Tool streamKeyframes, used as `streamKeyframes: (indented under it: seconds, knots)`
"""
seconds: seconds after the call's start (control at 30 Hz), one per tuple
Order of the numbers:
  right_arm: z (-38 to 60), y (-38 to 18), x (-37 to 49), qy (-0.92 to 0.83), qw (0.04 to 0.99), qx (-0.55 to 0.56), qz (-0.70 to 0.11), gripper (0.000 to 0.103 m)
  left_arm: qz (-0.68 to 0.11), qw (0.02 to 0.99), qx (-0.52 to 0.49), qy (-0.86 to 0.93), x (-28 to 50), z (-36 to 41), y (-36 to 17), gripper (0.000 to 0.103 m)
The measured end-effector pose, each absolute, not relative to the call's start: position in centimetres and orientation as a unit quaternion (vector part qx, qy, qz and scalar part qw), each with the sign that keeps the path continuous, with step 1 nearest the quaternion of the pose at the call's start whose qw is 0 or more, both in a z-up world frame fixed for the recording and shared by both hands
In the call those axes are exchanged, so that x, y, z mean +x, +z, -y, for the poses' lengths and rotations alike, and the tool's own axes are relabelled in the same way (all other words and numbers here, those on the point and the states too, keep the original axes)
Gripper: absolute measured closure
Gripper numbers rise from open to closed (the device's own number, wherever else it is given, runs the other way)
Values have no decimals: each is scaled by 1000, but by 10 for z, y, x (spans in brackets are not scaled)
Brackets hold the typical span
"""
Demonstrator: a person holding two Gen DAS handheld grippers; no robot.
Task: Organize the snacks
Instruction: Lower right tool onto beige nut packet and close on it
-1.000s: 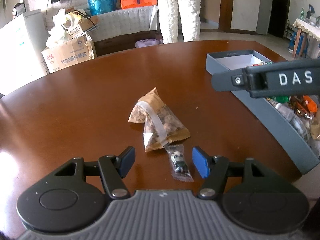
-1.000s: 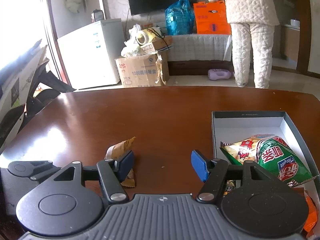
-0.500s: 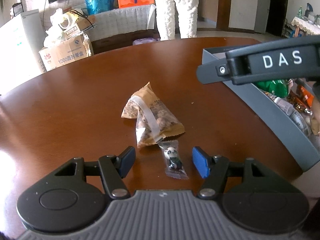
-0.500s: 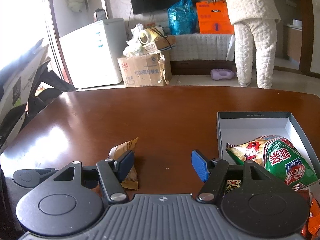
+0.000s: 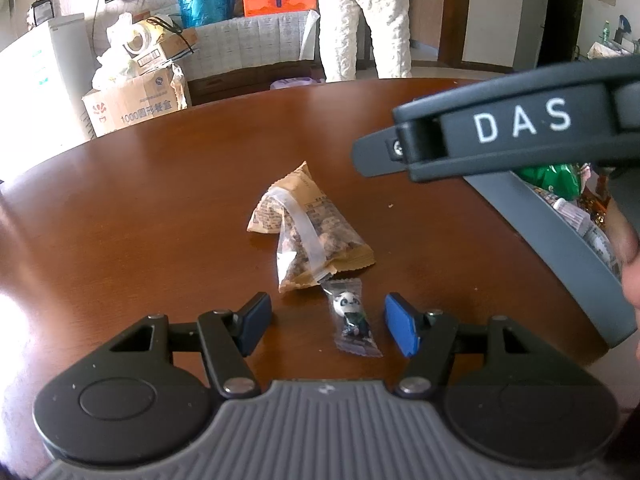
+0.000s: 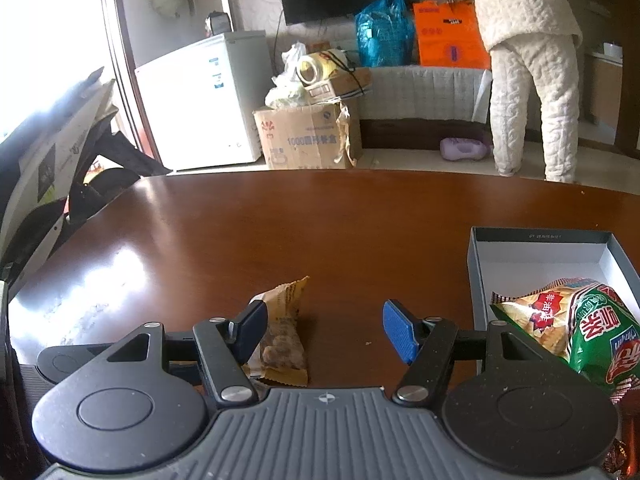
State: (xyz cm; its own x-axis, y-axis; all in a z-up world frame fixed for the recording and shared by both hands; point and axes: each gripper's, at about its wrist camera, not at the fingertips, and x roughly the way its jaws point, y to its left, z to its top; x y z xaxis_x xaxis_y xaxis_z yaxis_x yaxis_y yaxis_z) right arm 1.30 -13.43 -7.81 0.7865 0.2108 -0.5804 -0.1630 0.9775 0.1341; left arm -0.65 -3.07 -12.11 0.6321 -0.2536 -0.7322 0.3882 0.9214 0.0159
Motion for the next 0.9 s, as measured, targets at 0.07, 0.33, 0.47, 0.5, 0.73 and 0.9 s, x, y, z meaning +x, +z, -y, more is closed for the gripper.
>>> streamKeyframes:
  seconds: [0.07, 0.33, 0.47, 0.5, 0.73, 0.9]
  knots:
    - [135, -78, 13, 99, 944, 40, -311, 38, -392, 899, 82, -177, -6, 31, -121, 40]
    - [136, -79, 12, 91, 945, 44, -310, 38, -389, 902, 73, -173, -7, 31, -125, 40]
    - [130, -81, 13, 96, 944, 42, -313, 38, -385, 904, 68, -172, -8, 30, -126, 40]
    - [129, -80, 16, 98, 943, 43, -314, 38, -383, 905, 67, -171, -9, 30, -127, 40]
    - [108, -85, 25, 115, 938, 32, -326, 36, -375, 907, 65, -177, -13, 25, -128, 40]
    - [99, -87, 29, 121, 935, 30, -331, 34, -373, 909, 63, -178, -13, 22, -129, 47]
